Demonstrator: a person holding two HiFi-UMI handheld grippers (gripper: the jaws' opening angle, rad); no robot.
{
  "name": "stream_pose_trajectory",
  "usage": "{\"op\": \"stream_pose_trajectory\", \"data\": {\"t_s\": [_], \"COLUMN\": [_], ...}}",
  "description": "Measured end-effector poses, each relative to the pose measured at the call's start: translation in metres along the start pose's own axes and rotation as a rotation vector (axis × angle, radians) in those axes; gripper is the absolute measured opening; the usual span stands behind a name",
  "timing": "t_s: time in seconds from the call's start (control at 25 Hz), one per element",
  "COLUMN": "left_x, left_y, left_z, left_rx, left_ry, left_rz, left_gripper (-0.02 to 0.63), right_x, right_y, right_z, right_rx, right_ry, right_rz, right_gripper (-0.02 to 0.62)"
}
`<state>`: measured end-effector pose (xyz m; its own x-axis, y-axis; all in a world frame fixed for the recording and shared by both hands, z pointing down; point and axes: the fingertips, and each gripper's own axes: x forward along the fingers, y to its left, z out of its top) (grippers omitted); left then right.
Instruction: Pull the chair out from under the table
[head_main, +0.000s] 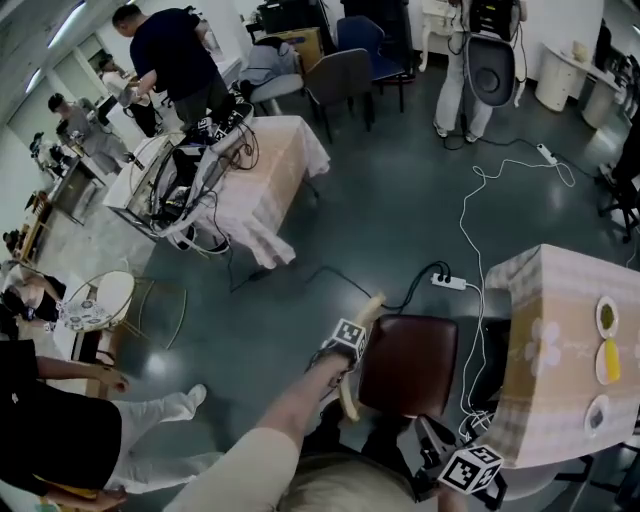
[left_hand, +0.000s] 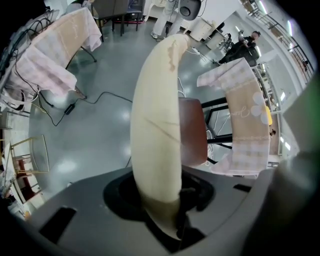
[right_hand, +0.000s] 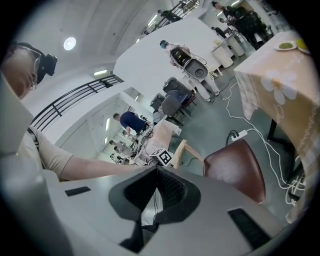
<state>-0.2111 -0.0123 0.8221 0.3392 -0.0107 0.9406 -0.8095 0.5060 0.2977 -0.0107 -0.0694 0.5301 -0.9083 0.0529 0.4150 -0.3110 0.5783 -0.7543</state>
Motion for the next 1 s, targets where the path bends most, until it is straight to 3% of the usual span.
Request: {"op": "stream_pose_trajectory", "data": {"t_s": [0.24,0.48,0.64,1.0], "left_x": [0.002,0.005,-0.01,-0.02], "left_y": [0.01,0.043,0.044,0.06], "left_z": [-0.006,-0.012,-0.011,-0.022], "left_rx": [-0.004,-0.047,-0.042,-0.044], "left_ry": [-0.01,0.015,-0.031,-0.027], "left_rz": [-0.025,0.005,0.013,0.011], "left_gripper": [0.14,0.135,0.135,0.133], "right_x": [0.005,0.015,0.017,0.027], "right_y": [0.004,0.011,0.015,0.029], "right_z": [-0.004,-0.006,-0.007,-0.016], "right_rx": [-0.022,-0.015,-0.017,-0.035], "right_ry": [0.005,0.018,0.022,0.038], "right_rz": [0.011,0.011,0.015,0.025], "right_gripper": [0.011,0.011,0.011,0.011]}}
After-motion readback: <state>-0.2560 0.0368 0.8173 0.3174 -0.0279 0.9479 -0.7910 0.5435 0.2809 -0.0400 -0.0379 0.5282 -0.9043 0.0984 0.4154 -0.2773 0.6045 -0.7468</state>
